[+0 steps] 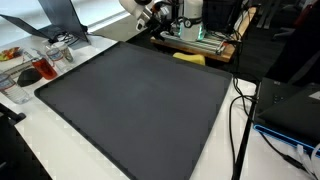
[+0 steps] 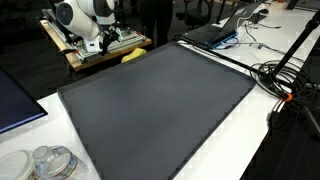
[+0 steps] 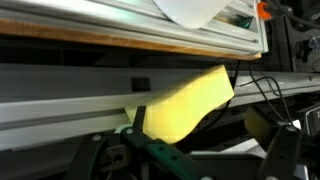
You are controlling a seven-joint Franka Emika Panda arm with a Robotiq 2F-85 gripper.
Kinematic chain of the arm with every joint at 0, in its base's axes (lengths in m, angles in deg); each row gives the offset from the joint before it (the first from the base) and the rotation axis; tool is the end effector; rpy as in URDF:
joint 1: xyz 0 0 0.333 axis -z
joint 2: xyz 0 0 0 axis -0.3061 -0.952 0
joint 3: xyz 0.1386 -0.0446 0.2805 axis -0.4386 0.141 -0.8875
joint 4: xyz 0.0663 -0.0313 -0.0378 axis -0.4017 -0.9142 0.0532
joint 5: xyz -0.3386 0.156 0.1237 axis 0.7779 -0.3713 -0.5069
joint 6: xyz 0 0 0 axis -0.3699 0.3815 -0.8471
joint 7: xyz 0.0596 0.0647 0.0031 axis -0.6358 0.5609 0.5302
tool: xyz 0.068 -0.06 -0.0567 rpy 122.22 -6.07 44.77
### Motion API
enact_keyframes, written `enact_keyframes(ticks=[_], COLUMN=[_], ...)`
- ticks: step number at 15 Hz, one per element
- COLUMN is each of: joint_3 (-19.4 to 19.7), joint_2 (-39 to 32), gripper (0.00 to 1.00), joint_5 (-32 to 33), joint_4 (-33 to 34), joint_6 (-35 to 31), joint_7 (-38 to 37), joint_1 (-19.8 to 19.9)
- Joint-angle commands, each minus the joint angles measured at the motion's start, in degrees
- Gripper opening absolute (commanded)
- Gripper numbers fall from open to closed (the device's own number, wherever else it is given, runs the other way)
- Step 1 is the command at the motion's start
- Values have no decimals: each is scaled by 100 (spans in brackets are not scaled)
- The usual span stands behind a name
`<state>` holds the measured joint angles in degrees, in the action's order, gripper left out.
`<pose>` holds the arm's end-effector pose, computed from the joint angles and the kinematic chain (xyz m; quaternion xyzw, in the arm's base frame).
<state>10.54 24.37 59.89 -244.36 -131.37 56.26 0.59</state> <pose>0.2497 -0.1635 0.1720 -0.9287 -0.0212 0.2042 0.3088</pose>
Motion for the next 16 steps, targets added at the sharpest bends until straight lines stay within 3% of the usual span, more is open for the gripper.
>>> enact_keyframes(ticks=[1,6,10,16], joint_3=[-42,-138,-414,-887], joint_2=[19,49,-196,-668], gripper=[100,100,100,100], joint_5=[-147,-307,-344,-642], joint_4=[21,62,13,12], joint_6=[-221,-477,-414,-1014], joint_7=[94,134,68,-166], joint_1=[-11,-90,-335,-634])
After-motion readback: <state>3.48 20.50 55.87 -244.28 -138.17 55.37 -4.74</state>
